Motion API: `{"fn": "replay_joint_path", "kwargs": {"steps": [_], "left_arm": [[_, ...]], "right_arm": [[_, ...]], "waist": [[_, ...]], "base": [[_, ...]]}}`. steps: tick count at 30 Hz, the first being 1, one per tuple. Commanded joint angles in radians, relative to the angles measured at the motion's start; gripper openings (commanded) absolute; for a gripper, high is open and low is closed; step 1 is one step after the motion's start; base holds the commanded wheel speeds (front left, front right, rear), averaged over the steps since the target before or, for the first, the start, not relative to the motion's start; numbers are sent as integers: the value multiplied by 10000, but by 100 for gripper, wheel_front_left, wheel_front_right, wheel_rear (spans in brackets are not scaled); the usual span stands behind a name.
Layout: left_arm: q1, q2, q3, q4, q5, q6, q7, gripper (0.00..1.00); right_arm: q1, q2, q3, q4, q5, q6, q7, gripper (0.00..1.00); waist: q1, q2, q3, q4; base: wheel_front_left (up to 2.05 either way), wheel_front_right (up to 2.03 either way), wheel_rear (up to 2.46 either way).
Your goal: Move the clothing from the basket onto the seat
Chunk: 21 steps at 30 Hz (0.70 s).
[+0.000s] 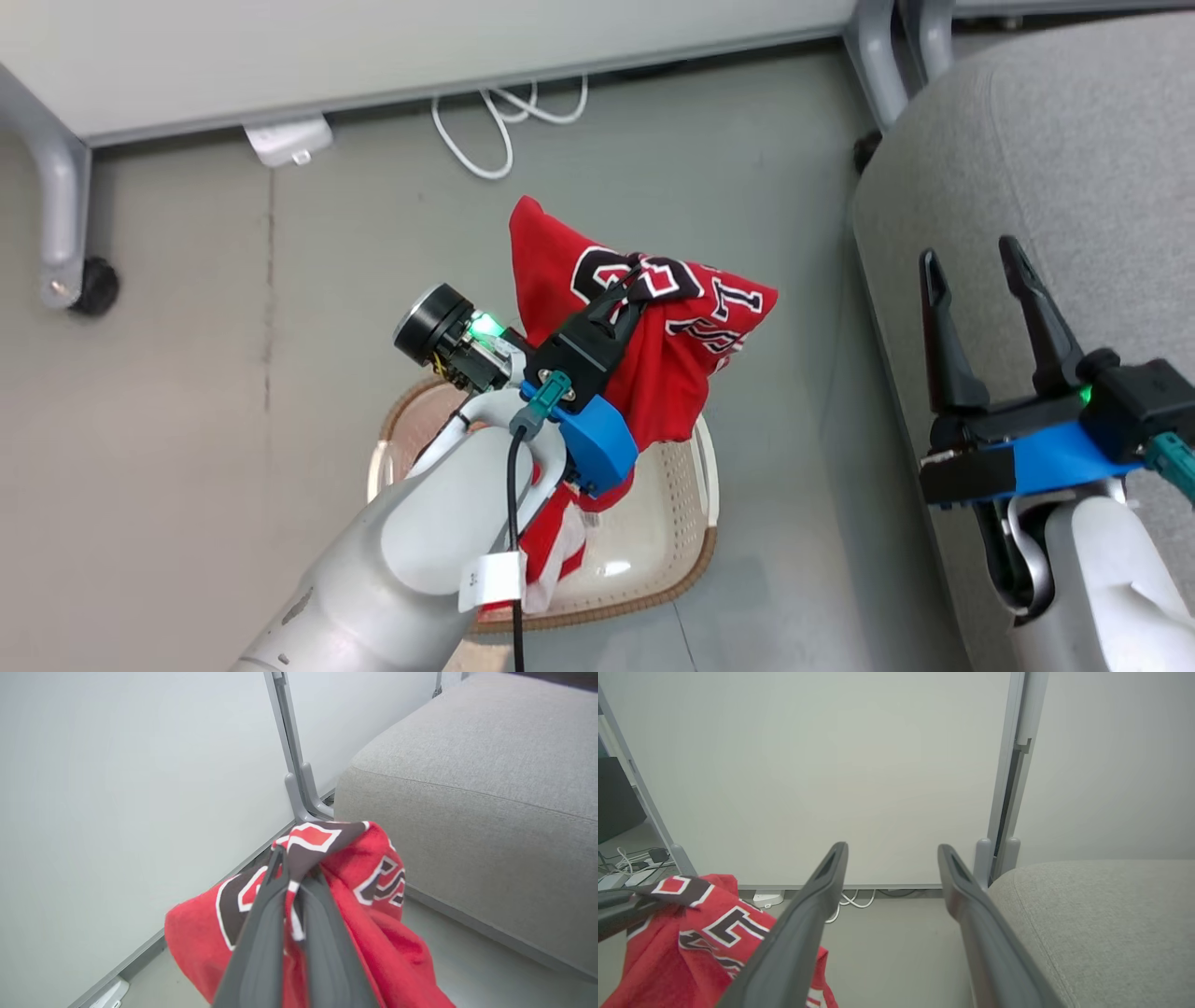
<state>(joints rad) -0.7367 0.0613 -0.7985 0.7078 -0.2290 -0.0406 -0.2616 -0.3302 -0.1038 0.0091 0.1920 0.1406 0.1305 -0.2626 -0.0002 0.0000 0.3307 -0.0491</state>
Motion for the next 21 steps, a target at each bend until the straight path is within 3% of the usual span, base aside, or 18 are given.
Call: {"fn": "replay_joint_path", "kwargs": {"steps": [1, 21], "left_arm": [[63, 46, 79, -120, 27, -3, -50, 0], [430, 48, 835, -1344, 289, -306, -51, 0]], "right_arm": [[190, -14, -39, 35, -83, 3, -35, 100], [1807, 166, -371, 253, -213, 3, -35, 100]], "waist": [[2, 0, -422, 137], [2, 0, -2477, 553]], "base": [[0, 0, 0], [0, 0, 0]]}}
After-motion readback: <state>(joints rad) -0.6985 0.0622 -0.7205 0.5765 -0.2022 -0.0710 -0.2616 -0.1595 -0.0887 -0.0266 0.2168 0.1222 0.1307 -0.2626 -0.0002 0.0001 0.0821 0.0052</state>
